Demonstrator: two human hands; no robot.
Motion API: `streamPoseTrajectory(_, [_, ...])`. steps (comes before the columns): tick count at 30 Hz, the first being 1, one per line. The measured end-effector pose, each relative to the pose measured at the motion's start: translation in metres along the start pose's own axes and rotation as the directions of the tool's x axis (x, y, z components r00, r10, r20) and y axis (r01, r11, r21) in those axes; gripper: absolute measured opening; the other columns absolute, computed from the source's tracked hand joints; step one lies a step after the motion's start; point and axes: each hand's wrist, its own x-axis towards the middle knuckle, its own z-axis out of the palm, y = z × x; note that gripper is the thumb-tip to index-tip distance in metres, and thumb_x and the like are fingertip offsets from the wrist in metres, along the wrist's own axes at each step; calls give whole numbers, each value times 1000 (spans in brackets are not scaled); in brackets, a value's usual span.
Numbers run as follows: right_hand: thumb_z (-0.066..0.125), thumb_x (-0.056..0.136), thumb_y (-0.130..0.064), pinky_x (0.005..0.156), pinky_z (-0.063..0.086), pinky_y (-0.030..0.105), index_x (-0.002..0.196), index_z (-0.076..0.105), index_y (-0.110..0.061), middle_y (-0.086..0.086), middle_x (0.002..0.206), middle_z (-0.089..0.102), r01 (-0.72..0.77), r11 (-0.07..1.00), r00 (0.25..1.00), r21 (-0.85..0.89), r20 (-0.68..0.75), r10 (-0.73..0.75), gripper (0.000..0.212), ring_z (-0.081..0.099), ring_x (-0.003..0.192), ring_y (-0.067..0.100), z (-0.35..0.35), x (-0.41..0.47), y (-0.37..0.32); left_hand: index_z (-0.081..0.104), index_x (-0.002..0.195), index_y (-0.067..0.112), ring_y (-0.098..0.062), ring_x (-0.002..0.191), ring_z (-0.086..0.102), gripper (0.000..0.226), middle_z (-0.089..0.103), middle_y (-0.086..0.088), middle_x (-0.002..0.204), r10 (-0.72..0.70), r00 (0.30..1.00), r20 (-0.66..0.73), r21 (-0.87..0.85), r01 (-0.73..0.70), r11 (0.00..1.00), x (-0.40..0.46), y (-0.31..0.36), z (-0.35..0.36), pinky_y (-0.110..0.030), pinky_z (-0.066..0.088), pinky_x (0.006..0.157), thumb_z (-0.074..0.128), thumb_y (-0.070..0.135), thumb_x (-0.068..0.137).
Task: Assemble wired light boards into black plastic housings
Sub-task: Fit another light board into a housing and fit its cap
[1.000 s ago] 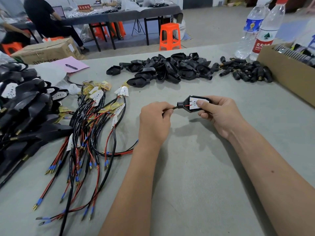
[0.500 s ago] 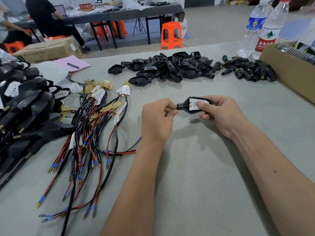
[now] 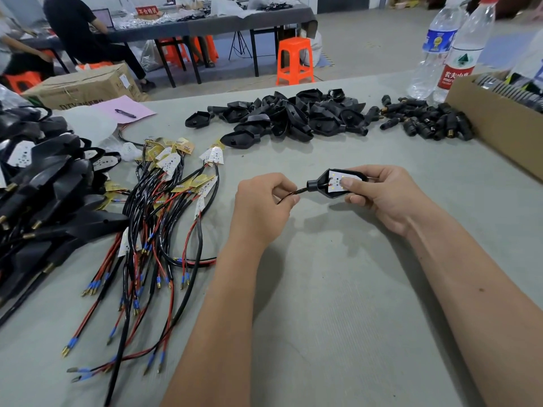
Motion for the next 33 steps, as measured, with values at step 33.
streamPoseTrajectory(33, [84, 81, -3, 39, 43, 17, 81, 65, -5, 4, 57, 67, -58, 971, 889, -231, -455, -56, 19, 53, 36, 7, -18, 8, -4, 67, 113, -7, -21, 83, 70, 28, 71, -25, 117, -305, 932, 195, -955, 251, 157, 1, 19, -44, -17, 55, 66, 67, 12, 92])
